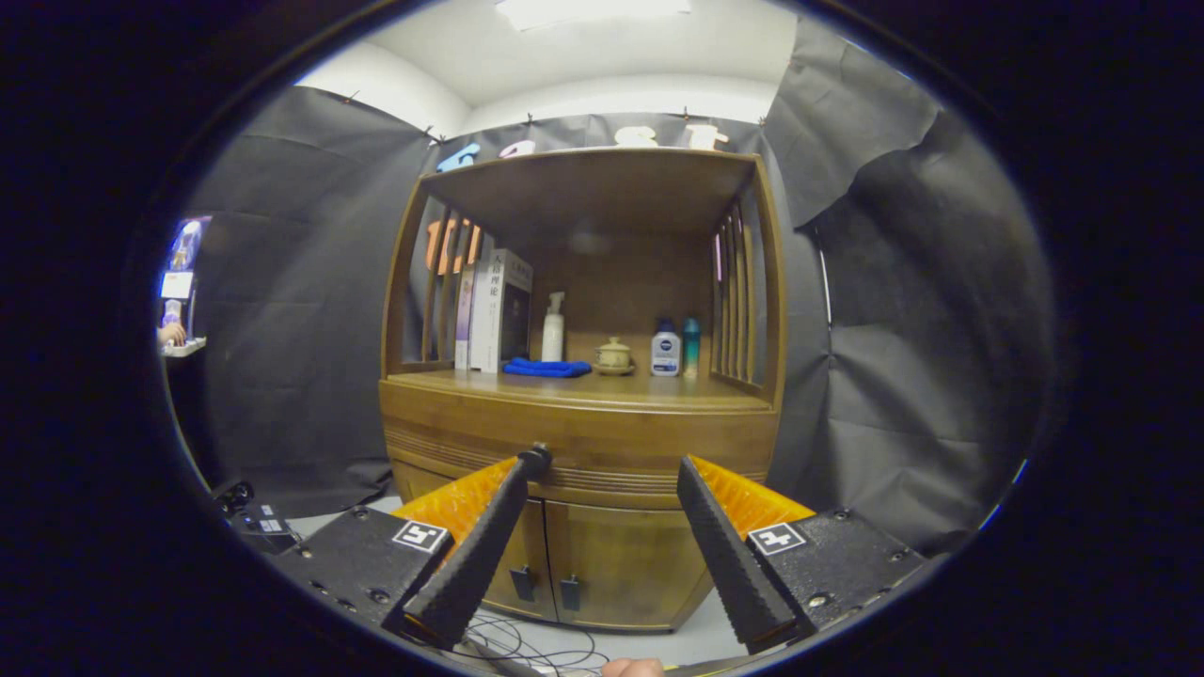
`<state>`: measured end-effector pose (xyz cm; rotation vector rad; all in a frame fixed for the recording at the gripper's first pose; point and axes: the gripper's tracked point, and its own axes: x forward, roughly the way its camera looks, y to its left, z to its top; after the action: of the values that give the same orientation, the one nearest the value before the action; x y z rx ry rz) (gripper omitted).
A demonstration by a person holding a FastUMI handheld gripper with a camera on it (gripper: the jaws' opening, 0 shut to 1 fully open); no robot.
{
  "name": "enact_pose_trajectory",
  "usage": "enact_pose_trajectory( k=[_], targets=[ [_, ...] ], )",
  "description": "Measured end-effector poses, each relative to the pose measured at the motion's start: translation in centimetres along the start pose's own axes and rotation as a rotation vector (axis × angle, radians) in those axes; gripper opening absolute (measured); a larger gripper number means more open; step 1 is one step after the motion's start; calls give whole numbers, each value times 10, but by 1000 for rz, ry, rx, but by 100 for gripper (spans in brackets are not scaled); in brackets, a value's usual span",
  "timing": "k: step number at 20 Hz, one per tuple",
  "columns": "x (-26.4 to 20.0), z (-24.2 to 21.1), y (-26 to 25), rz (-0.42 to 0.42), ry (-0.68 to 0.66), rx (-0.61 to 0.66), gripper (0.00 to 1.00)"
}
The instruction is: Pull open the drawer, take out the items inside it, and place them on the countertop above the cabinet.
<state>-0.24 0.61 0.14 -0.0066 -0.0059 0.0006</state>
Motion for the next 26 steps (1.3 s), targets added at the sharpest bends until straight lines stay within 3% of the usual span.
enact_pose_trajectory(
  k=[9, 14, 20, 26],
  targets=[
    [11, 2, 7, 7, 6, -10, 100],
    [47, 2, 29, 33, 26, -18, 100],
    [106, -18, 63, 27, 53, 18, 100],
    [149, -36, 82, 6, 79, -27, 100]
  ],
)
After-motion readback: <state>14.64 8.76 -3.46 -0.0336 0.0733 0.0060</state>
